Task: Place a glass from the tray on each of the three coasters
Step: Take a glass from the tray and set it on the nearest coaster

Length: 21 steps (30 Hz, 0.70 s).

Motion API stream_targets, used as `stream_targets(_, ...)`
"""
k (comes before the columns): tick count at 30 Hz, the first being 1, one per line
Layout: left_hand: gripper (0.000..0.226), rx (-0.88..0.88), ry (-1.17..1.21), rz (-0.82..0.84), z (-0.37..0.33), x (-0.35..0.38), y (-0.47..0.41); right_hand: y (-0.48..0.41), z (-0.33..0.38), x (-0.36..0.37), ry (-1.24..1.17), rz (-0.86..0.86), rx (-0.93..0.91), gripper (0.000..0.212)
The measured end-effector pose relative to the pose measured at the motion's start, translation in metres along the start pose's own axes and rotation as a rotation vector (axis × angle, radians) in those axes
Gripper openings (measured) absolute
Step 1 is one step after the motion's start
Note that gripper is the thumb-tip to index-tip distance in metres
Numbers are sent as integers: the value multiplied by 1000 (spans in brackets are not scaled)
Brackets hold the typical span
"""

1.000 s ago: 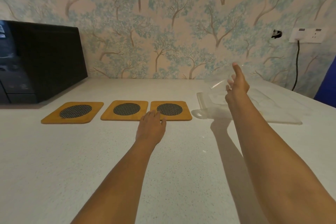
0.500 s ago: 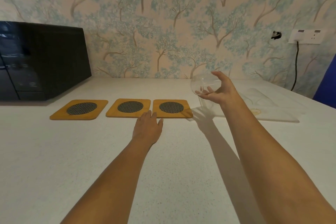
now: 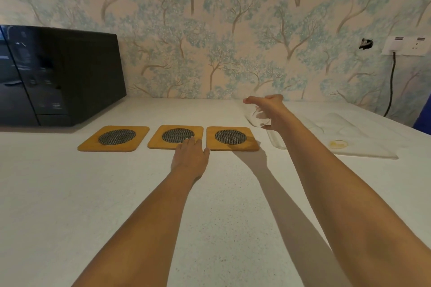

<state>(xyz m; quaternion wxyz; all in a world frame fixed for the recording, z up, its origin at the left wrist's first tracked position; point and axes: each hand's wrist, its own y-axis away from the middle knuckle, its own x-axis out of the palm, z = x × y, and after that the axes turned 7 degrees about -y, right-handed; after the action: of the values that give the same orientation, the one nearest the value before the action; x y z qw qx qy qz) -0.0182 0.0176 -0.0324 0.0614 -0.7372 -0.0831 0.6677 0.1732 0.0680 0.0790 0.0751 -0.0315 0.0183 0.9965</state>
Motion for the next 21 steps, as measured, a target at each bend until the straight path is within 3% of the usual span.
stream_targets(3, 54, 9, 4, 11, -1, 2, -1, 2, 1, 11, 69, -20, -65, 63)
stream_targets(9, 54, 15, 40, 9, -1, 6, -1, -4, 3, 27, 242, -124, -209, 64)
stream_targets(16, 55, 13, 62, -14, -1, 10, -2, -8, -1, 44, 159, -235, -308, 81)
stream_targets(21, 54, 19, 56, -31, -1, 12, -3, -18, -8, 54, -25, -231, -258, 91)
